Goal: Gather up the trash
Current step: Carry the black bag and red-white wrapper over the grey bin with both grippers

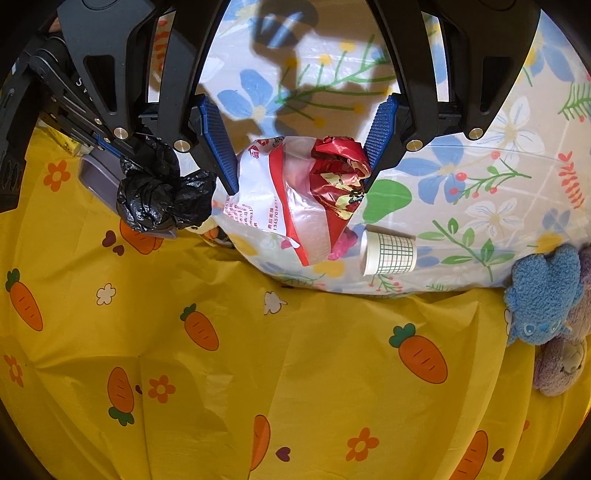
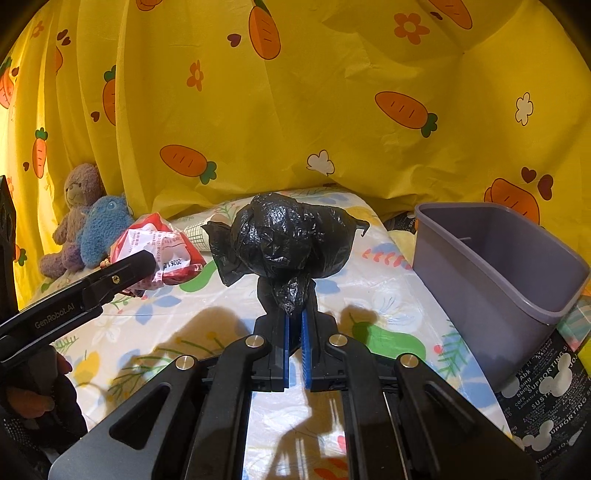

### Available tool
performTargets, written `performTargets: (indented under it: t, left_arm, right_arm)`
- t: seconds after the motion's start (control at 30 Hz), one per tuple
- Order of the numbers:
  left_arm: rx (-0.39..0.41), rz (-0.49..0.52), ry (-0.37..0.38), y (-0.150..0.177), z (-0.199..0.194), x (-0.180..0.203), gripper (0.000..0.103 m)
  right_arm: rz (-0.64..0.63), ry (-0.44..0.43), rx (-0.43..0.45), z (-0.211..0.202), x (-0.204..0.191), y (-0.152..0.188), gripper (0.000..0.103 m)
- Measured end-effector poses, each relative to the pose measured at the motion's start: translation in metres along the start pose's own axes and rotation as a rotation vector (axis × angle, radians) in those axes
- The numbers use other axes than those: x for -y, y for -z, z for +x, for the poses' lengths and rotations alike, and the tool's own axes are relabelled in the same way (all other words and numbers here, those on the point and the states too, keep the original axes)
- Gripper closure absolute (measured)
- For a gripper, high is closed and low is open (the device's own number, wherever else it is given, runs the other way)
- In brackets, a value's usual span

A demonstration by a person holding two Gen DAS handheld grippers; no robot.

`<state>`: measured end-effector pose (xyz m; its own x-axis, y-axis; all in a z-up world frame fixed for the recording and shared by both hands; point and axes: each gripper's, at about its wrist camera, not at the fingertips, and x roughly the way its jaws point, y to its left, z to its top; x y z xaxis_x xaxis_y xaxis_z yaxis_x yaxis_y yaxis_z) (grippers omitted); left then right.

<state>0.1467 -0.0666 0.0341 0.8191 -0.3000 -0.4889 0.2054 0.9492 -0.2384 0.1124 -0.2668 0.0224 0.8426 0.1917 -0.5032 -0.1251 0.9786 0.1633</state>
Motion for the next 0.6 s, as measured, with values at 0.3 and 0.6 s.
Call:
performTargets:
  t: [0.3, 0.6]
  left_arm:
    - [-0.001, 0.041, 0.05, -0.003, 0.006, 0.032, 0.039]
    - [0.0, 0.078, 0.1, -0.01, 0.015, 0.067, 0.039]
  right_arm:
    - [0.02, 0.039, 0.029, -0.015, 0.023, -0.003, 0.097]
    - [0.044, 0.085, 0.07, -0.031, 0.05, -0.011, 0.097]
